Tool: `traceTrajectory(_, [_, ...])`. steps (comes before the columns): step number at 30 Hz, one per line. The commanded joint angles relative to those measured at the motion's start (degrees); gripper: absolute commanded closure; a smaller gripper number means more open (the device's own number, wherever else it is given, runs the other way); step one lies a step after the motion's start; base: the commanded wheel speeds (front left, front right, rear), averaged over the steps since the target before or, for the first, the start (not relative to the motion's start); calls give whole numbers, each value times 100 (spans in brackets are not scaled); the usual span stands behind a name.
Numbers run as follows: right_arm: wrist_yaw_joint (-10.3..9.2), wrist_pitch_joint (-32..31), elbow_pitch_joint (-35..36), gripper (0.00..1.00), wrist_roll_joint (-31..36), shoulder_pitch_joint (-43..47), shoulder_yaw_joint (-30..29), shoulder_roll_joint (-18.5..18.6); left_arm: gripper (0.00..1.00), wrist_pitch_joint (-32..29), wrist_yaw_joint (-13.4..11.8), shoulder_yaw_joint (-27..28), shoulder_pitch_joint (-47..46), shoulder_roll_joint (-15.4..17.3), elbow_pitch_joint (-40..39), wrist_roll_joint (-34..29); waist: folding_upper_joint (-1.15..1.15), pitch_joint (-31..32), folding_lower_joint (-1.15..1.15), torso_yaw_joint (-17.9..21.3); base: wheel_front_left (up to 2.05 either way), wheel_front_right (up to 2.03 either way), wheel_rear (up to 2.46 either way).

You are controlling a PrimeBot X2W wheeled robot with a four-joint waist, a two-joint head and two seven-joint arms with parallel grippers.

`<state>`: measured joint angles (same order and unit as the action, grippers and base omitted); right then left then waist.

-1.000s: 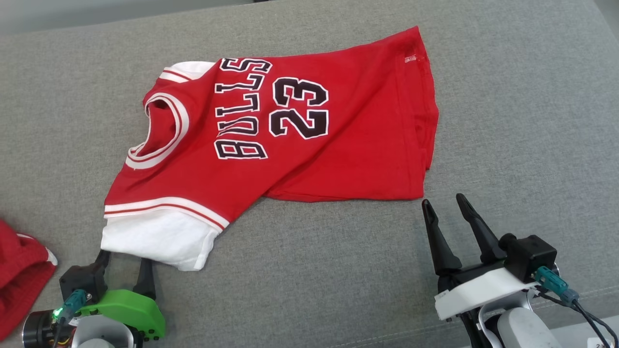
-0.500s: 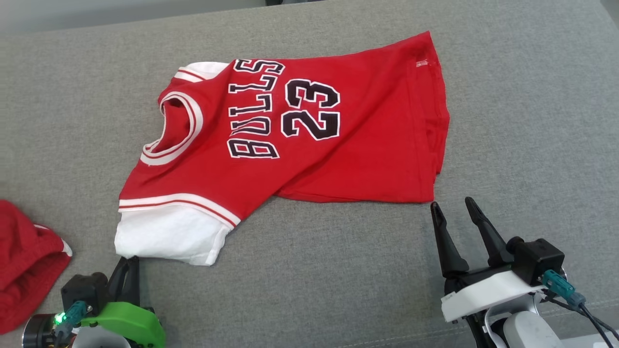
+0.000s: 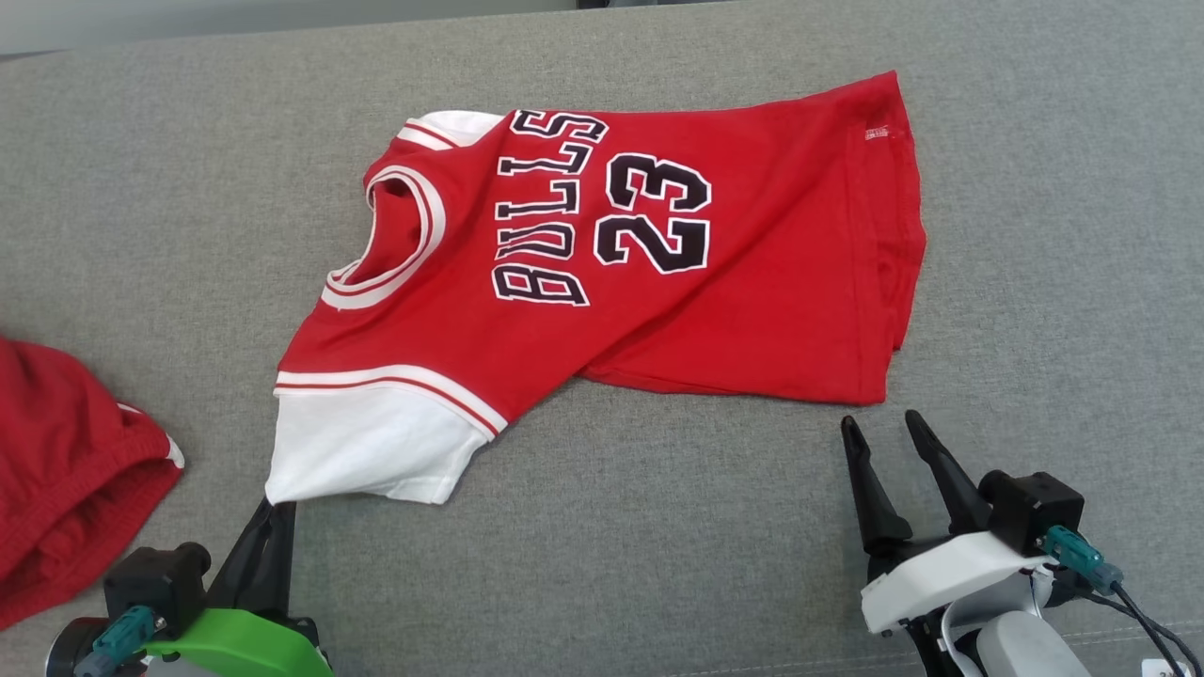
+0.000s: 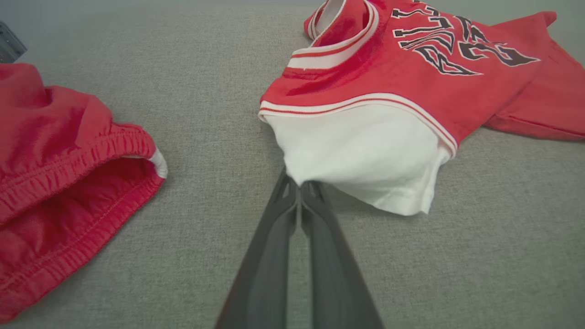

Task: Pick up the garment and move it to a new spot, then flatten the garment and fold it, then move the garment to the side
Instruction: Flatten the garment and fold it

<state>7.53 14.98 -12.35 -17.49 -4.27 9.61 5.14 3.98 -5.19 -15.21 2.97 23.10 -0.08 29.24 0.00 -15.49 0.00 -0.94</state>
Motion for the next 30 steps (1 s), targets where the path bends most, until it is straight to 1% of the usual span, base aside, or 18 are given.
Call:
traceTrajectory(1, [-8, 14, -94, 0, -94, -78, -51, 14, 100, -30, 22, 4, 62, 40, -26, 35, 0, 1, 0, 7, 0, 0, 0])
traceTrajectory(5, [-8, 14, -735, 0, -12, -397, -186, -4, 100, -62, 59, -21, 78, 11, 0, 125, 0, 24, 0, 12, 0, 0, 0])
traceTrajectory(12, [-8, 14, -1425, 0, 90, -802, -202, -43, 100, -59, 36, -112, -67, -19, 126, 51, 0, 82, 0, -79, 0, 0, 0])
traceTrajectory(13, [-8, 14, -1479, 30, 89, -830, -179, -45, 100, -58, 37, -119, -89, -23, 137, 48, 0, 87, 0, -91, 0, 0, 0])
traceTrajectory(14, [-8, 14, -1527, 44, 85, -860, -168, -45, 100, -44, 39, -124, -109, -26, 145, 51, 0, 91, 0, -99, 0, 0, 0])
traceTrajectory(15, [-8, 14, -1574, 51, 98, -887, -133, -45, 100, -29, 41, -129, -121, -29, 152, 54, 0, 90, 0, -103, 0, 0, 0])
traceTrajectory(16, [-8, 14, -1606, 54, 115, -918, -95, -47, 100, -23, 41, -139, -128, -33, 158, 50, 0, 87, 0, -105, 0, 0, 0])
traceTrajectory(17, [-8, 14, -1629, 60, 146, -947, -85, -38, 100, -17, 42, -152, -139, -38, 161, 44, 0, 82, 0, -110, 0, 0, 0])
traceTrajectory(18, [-8, 14, -1671, 87, 181, -969, -68, -31, 100, -15, 47, -162, -146, -39, 163, 40, 0, 76, 0, -116, 0, 0, 0])
traceTrajectory(19, [-8, 14, -1677, 100, 213, -990, -48, -37, 100, -17, 53, -174, -153, -36, 170, 33, 0, 73, 0, -121, 0, 0, 0])
traceTrajectory(22, [-8, 14, -1644, 100, 282, -986, -32, -38, 100, 3, 49, -164, -196, -22, 165, 45, 0, 78, 0, -140, 0, 0, 0])
traceTrajectory(25, [-8, 14, -1500, 100, 365, -880, -76, 43, 100, 88, 75, -121, -233, -17, 115, 98, 0, 102, 0, -147, 0, 0, 0])
traceTrajectory(27, [-8, 14, -1243, 100, 388, -813, -95, 70, 100, 152, 110, -51, -267, -48, 48, 205, 0, 153, 0, -126, 0, 0, 0])
traceTrajectory(30, [-8, 13, -693, 100, 302, -704, -137, 178, 100, 306, 247, 103, -345, -100, -174, 450, 0, 284, 0, -76, 0, 0, 0])
